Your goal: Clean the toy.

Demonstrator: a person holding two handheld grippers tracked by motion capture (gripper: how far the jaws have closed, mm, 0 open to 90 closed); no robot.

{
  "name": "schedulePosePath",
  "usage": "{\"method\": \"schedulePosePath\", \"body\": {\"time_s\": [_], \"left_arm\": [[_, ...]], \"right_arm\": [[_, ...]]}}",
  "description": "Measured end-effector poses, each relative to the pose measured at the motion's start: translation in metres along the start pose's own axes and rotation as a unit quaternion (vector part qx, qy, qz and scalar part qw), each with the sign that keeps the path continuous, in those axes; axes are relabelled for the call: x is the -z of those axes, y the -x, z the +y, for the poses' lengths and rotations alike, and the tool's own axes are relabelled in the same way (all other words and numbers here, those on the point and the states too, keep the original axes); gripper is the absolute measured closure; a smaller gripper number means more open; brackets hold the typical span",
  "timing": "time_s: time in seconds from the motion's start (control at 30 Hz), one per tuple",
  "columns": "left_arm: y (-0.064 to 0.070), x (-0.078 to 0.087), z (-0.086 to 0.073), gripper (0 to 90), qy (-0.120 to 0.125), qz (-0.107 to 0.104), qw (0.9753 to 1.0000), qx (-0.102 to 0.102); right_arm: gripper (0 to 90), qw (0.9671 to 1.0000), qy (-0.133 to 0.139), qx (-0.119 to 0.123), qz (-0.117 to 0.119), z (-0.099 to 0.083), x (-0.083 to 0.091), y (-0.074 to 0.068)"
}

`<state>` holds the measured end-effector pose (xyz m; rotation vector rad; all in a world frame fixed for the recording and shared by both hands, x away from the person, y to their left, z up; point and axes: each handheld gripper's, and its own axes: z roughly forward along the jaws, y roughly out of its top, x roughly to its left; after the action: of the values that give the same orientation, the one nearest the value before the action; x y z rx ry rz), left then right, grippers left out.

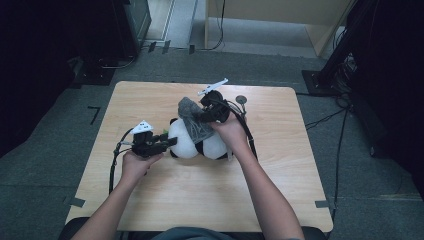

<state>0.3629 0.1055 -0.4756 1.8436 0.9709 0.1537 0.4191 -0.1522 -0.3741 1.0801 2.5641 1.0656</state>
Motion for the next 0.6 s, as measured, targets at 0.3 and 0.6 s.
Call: {"method": "schedulePosePath", "body": {"time_s": [0.3, 0.6], "left_arm": [[-0.007, 0.002, 0.002, 25.6, -0.006, -0.031, 0.9995, 0.006], [-0.010, -0.019, -0.004, 18.3, 0.009, -0.030, 0.9987, -0.040]], "right_arm": [[76.5, 0.9999, -0.011, -0.011, 0.001, -0.006, -0.011, 0.011], [76.1, 0.9999, -0.014, 0.000, -0.001, -0.008, -0.016, 0.014]]}}
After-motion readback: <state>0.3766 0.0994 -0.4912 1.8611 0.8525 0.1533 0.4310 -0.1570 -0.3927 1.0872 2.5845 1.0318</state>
